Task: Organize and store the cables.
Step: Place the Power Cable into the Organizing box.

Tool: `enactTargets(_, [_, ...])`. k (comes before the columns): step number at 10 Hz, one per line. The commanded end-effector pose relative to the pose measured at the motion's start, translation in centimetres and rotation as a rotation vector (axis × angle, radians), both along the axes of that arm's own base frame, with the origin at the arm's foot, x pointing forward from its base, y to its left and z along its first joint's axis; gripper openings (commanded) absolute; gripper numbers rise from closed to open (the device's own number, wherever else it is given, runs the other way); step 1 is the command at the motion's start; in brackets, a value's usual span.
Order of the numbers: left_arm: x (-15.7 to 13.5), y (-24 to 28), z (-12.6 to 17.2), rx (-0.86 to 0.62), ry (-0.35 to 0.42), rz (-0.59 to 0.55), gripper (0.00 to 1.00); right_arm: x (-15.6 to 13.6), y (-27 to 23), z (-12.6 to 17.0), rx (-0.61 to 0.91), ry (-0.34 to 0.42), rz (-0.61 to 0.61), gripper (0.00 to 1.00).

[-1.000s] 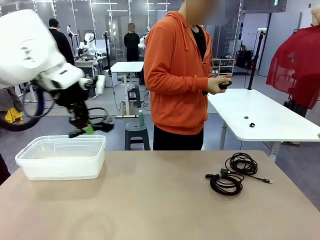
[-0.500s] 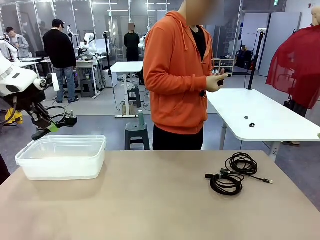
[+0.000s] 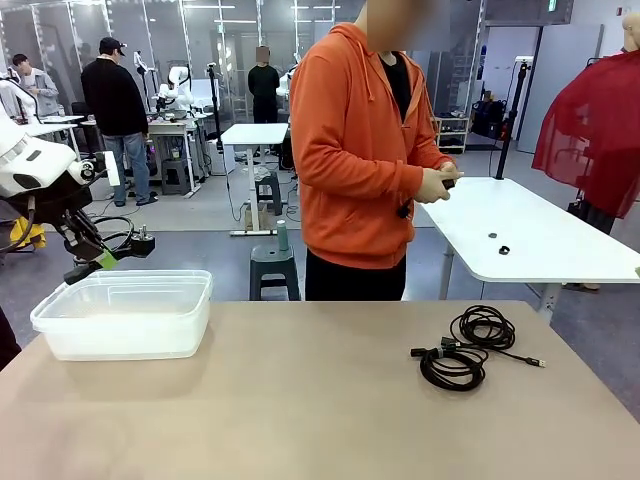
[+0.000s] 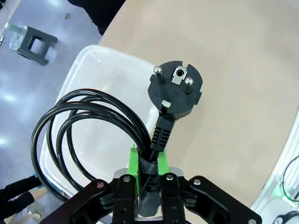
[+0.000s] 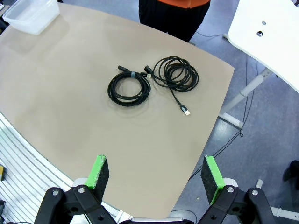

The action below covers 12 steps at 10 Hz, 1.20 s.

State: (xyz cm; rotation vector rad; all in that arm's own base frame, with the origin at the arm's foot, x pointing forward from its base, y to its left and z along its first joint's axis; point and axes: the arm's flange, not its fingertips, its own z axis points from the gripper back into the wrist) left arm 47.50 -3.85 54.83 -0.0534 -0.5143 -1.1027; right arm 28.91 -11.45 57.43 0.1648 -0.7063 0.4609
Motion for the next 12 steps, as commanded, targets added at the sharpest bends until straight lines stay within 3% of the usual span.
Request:
enactTargets(1, [0.0,0.0,0.0,0.000,0.000,0.000,0.18,0.0,-0.1,-0.1,0.003,-0.002,0.006,1.00])
enactTargets(2, [1.2,0.4,0.0,0.065,0.063,0.018,0.18,0.0,-0.1,-0.1,0.003,-0.002,0.006,1.00])
enactTargets(3, [2.4,1.7,-0.4,0.119,0.116,-0.046,0.18,0.0,-0.1,-0.1,0.003,-0.002,0.006,1.00])
enactTargets(5, [4.9,4.6,-1.8,0.223,0.133,-0.094,0.18,0.0,-0.1,-0.1,0.003,-0.002,0.006,1.00])
enactTargets(12, [11.6,10.7,-8.9,0.222,0.221,-0.179,0.18,0.0,-0.1,-0.1,0.003,-0.002,0.006,1.00])
